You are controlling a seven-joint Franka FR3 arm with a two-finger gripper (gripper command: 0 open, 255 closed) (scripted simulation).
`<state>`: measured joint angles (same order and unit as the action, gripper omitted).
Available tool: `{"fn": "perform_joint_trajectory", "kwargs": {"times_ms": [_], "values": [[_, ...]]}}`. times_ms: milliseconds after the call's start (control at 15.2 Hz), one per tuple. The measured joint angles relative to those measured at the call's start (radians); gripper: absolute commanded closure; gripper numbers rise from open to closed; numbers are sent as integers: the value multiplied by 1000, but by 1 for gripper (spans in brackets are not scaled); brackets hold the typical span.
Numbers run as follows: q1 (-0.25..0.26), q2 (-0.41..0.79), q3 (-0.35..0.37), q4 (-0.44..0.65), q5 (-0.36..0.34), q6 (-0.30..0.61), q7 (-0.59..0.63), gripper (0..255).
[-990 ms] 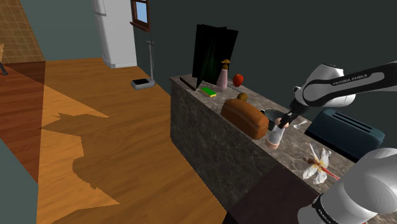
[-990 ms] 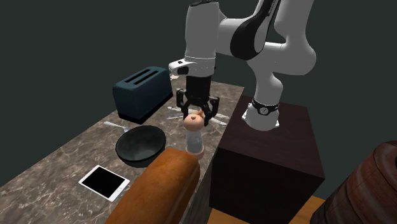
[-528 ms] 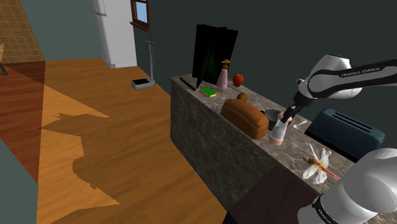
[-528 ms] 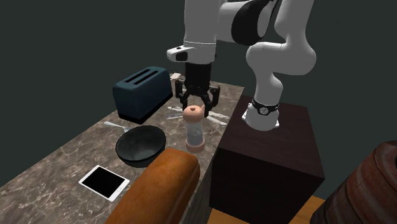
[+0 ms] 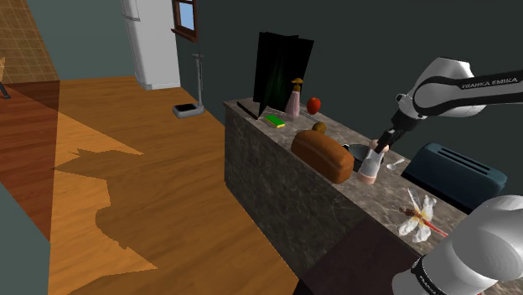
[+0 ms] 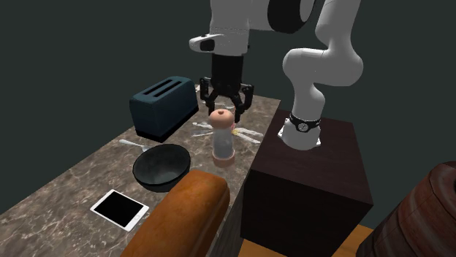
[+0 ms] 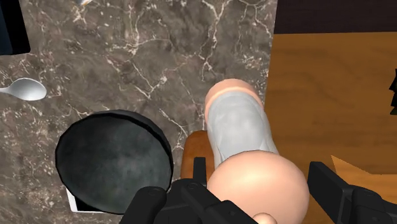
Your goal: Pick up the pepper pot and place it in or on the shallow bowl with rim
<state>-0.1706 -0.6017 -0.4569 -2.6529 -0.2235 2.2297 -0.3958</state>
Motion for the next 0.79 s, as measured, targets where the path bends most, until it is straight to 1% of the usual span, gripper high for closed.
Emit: {"fn": "perform_joint_trajectory", "kwargs": {"times_ms": [264,792], "values": [[-2,-32,18,36,5,-68,5,255],[4,-56,41,129,20,-184,8,255]]}}
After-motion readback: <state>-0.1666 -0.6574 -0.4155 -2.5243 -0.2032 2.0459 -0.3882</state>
